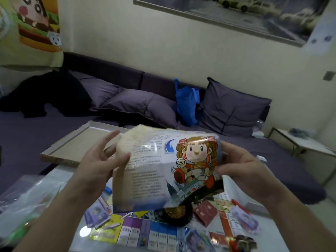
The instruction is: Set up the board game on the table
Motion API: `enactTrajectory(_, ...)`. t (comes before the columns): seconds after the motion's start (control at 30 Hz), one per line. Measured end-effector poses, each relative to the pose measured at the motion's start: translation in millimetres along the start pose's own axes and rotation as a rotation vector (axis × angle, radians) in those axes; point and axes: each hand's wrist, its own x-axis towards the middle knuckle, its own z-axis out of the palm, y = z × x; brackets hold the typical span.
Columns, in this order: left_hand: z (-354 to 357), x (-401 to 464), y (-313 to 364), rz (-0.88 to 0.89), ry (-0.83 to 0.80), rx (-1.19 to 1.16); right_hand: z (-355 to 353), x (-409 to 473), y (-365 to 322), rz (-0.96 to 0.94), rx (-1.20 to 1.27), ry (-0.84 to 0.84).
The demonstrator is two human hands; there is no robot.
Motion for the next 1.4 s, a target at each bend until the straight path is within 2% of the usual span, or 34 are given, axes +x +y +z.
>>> enactTrajectory(0.1, 15, -5, 6, 0.114, 0.003, 0.029, 0, -10, -1, 0.032, 0.096, 0.050)
enactTrajectory(0.27, 31, -16, 16, 0.181, -0.065, 0.090, 10, -2, 7, 0.121, 0.019, 0.474)
enactTrajectory(0.33, 36, -19, 18, 0.166, -0.074, 0.117, 14, -1, 8, 0.124, 0.059, 0.539)
enactTrajectory(0.67, 48, -19, 17, 0.102, 0.144, 0.159, 25, -12, 14, 0.000, 0.010, 0.598)
enactTrajectory(0.77, 51, -20, 18, 0.110, 0.143, 0.217, 23, -14, 13, -0.020, -0.051, 0.581)
enactTrajectory(0.9, 53, -25, 22, 0.168, 0.129, 0.351, 18, -19, 13, -0.017, -0.158, 0.641)
enactTrajectory(1.1, 55, -29, 26, 0.159, 0.144, 0.346, 15, -24, 13, -0.058, -0.207, 0.687)
enactTrajectory(1.2, 58, -33, 31, 0.255, 0.164, 0.519, 12, -27, 11, -0.126, -0.325, 0.707)
enactTrajectory(1.3, 56, -35, 35, 0.442, 0.232, 0.858, 6, -27, 7, -0.186, -0.457, 0.773)
enactTrajectory(1.4, 59, -41, 44, 0.545, 0.132, 1.056, 5, -27, -2, -0.239, -0.499, 0.787)
